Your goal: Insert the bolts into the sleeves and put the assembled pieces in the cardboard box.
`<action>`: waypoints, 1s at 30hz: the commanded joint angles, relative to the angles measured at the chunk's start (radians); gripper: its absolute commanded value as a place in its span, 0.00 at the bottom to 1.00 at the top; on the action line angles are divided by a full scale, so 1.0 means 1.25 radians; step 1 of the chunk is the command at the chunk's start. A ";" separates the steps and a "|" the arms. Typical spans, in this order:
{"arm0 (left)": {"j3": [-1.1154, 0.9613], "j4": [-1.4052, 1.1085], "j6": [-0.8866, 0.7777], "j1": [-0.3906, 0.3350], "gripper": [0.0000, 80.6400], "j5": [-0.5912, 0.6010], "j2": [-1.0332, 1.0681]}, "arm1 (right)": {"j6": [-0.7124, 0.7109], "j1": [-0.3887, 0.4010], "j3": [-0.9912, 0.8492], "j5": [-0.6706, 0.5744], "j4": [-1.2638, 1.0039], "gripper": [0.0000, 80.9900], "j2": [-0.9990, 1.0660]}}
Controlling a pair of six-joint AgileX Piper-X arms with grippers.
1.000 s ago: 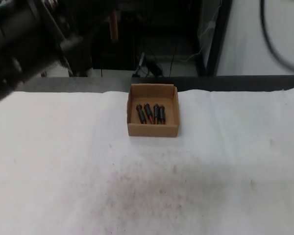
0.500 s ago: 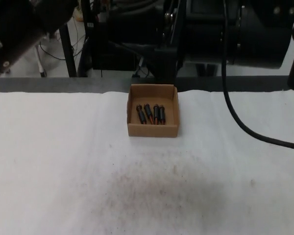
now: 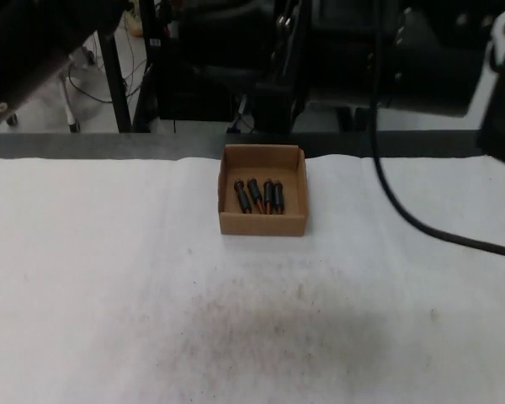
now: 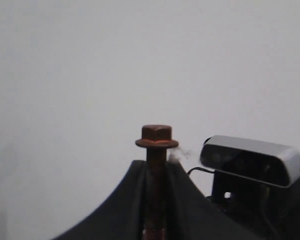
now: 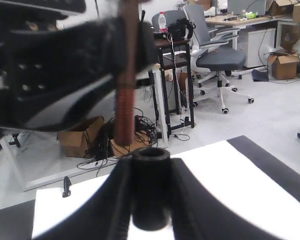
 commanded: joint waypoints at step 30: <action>-0.006 -0.032 -0.011 0.051 0.00 0.027 0.030 | 0.019 -0.001 -0.002 -0.047 -0.044 0.01 0.018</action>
